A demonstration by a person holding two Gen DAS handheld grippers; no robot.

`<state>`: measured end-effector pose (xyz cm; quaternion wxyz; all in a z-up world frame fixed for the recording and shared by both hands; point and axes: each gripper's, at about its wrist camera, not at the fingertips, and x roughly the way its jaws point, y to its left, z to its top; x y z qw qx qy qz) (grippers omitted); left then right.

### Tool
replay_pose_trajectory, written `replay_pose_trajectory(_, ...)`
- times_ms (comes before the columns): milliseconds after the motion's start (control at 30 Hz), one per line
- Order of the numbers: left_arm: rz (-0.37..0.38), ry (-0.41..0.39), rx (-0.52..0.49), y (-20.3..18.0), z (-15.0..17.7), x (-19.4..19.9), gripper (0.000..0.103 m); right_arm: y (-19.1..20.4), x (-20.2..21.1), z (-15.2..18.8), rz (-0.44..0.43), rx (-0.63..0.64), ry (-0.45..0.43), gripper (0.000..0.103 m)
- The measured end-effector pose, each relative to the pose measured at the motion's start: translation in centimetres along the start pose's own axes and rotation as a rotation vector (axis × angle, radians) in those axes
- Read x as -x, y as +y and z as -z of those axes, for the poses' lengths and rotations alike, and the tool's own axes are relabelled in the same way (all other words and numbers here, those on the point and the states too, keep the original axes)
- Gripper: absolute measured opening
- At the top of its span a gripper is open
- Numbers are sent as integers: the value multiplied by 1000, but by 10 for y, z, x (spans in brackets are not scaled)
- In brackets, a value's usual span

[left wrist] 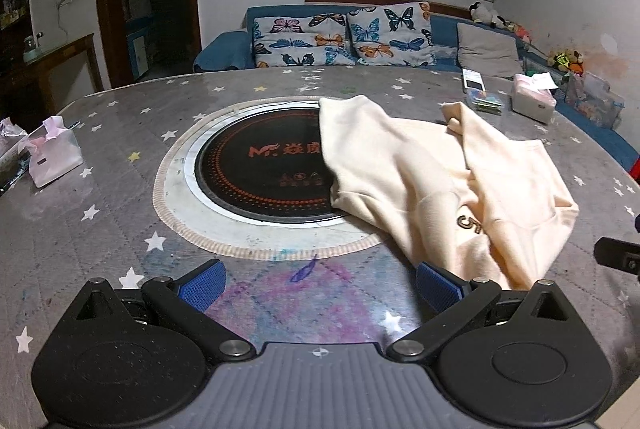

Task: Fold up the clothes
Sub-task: 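Lower both open grippers onto the sweatshirt's folded body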

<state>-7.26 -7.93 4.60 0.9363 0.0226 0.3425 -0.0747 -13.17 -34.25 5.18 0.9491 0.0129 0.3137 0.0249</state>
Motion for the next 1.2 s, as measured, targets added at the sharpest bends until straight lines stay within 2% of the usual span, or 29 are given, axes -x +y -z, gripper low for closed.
replay_pose_trajectory(500,37,-7,-45,-20,4,12,103,8,6,6,1,4,19,103)
replay_pose_trajectory(867,66,-20,-70,-34,6,21,103,10,20,7,7,4,-3,103)
replay_pose_trajectory(1200,76,-13,-87,-41,2,18,103,9,16,4,-1,2,1,103)
